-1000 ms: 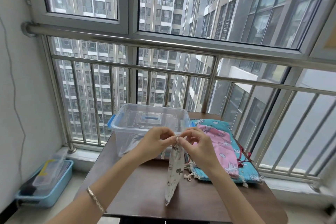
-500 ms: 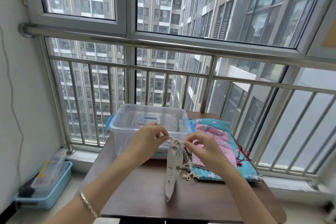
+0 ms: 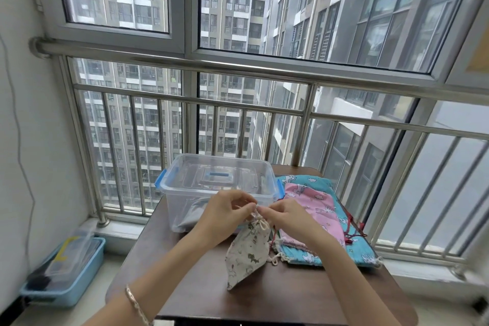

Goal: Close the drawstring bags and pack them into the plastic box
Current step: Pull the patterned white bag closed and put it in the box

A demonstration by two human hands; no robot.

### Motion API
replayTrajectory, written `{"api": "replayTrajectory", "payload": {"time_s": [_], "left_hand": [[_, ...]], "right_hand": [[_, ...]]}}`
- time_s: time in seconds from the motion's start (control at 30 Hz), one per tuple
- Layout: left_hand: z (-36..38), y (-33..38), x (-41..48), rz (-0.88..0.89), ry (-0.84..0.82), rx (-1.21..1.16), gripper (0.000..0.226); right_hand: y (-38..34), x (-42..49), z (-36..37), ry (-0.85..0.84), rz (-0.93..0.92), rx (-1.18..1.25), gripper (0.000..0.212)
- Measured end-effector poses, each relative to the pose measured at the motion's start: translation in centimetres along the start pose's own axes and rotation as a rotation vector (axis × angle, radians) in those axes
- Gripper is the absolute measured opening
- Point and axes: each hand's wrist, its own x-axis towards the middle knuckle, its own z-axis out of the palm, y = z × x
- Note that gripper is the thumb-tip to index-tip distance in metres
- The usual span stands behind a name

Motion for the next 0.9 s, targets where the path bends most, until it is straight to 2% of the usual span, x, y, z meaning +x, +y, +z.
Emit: {"api": "replayTrajectory", "payload": {"time_s": [0.17,0.27,0.33,0.53,0.73,0.9], "left_hand": [[0.0,0.2,-0.2,-0.007,0.024,-0.021,0.009],[0.2,0.2,-0.4,-0.005,0.022,-0.017,0.010],[0.4,0.2,-0.4,0.035,0.044,0.045,0.011],[0.3,0.8,-0.2,0.161,-0.011,0.204,0.022],[0.1,0.6,0.0,-0.010,0.039,0.030,0.023],[-0.5,1.5,0.2,-0.297,-0.073,-0.262,0.033]], "right_hand": [[-0.4,0.0,0.1,-0.039,0.058,0.021,0.055],[-0.8,-0.5,0.1,-0.075,0.033,0.109,0.027],[-0.9,-0.4,0.2,-0.037,0.018,0.158,0.013],[-0.8,-0.1,0.4,0.009,-0.022,0.152,0.012],[-0.5,-0.1,0.8,0.116,-0.097,0.219,0.009],[-0.2,-0.2,0.9,0.090,-0.197,0.183,0.021]]}}
